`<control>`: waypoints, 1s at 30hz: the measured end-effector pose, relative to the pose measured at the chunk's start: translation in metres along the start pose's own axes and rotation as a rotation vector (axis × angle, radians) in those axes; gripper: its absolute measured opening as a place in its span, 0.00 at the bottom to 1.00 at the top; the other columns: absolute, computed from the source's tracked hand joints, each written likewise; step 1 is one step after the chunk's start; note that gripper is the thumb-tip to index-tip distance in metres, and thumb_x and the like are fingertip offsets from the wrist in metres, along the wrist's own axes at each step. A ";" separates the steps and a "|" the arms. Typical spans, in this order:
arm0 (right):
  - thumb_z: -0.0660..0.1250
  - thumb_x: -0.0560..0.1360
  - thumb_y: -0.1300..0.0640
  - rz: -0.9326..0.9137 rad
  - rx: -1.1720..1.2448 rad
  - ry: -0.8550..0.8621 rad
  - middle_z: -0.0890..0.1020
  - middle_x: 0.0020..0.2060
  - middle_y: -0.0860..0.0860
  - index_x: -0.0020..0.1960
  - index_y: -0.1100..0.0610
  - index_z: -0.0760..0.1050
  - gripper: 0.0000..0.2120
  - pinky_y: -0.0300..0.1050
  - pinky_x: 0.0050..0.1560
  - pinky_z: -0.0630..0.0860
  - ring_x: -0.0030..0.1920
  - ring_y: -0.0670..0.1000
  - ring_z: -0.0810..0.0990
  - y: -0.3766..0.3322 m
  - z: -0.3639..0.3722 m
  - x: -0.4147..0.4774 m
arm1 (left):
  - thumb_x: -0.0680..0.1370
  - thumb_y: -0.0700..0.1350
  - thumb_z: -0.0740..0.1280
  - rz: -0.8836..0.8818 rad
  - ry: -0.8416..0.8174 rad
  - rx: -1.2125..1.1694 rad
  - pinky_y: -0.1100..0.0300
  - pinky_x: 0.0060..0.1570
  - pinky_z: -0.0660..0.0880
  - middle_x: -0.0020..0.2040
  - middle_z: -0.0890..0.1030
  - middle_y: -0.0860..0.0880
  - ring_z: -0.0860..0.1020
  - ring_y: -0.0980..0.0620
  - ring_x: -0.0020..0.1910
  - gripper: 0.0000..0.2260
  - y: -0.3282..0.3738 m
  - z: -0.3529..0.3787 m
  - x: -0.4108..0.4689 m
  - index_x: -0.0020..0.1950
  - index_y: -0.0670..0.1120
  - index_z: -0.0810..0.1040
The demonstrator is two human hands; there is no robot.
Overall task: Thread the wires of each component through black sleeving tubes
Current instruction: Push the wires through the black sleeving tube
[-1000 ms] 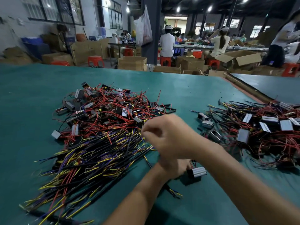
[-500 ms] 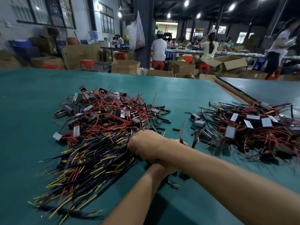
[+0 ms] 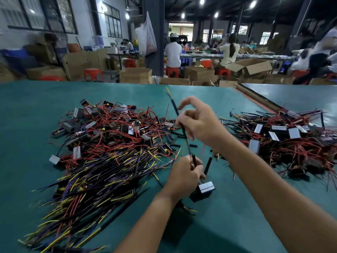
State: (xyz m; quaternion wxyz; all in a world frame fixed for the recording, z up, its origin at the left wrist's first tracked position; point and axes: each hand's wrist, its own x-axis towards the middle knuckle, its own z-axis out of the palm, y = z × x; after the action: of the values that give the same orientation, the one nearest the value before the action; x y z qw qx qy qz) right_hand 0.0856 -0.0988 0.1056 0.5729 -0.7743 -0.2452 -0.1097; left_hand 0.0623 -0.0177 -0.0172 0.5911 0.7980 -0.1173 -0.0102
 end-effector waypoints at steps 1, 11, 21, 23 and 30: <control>0.61 0.78 0.69 0.022 0.120 0.080 0.80 0.34 0.53 0.50 0.55 0.70 0.10 0.42 0.22 0.67 0.24 0.49 0.69 0.004 -0.015 -0.004 | 0.78 0.39 0.63 -0.001 0.015 0.021 0.64 0.28 0.70 0.33 0.82 0.50 0.73 0.60 0.22 0.08 0.002 -0.002 0.000 0.41 0.49 0.73; 0.59 0.79 0.67 0.362 0.621 0.194 0.80 0.33 0.52 0.46 0.57 0.77 0.10 0.37 0.24 0.69 0.24 0.46 0.69 0.080 -0.075 -0.029 | 0.76 0.47 0.69 0.007 0.224 0.209 0.60 0.37 0.76 0.32 0.81 0.54 0.79 0.56 0.33 0.05 0.006 -0.006 0.003 0.41 0.48 0.79; 0.59 0.79 0.69 0.348 0.438 0.267 0.82 0.35 0.53 0.48 0.59 0.79 0.12 0.39 0.25 0.70 0.26 0.48 0.71 0.074 -0.067 -0.035 | 0.74 0.49 0.73 0.026 0.284 0.211 0.59 0.35 0.76 0.32 0.81 0.54 0.78 0.57 0.31 0.04 0.013 -0.013 -0.002 0.42 0.49 0.82; 0.63 0.77 0.71 0.332 0.476 0.283 0.83 0.36 0.53 0.50 0.60 0.79 0.09 0.37 0.27 0.73 0.27 0.46 0.73 0.073 -0.067 -0.036 | 0.73 0.47 0.74 0.016 0.258 0.157 0.59 0.34 0.76 0.32 0.80 0.55 0.77 0.57 0.30 0.04 0.012 -0.011 -0.003 0.42 0.48 0.82; 0.63 0.81 0.58 0.310 0.377 0.368 0.74 0.24 0.48 0.40 0.59 0.79 0.13 0.38 0.26 0.68 0.22 0.46 0.68 0.070 -0.064 -0.031 | 0.69 0.33 0.76 -0.102 0.105 -0.260 0.67 0.23 0.68 0.32 0.82 0.48 0.72 0.58 0.22 0.07 0.019 -0.018 0.004 0.43 0.42 0.81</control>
State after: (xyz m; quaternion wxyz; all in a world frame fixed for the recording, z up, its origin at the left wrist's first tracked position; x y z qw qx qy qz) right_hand 0.1017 -0.1822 0.0536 0.7511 -0.6499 -0.0323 -0.1118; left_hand 0.0654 -0.0070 0.0069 0.6934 0.7192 -0.0430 -0.0135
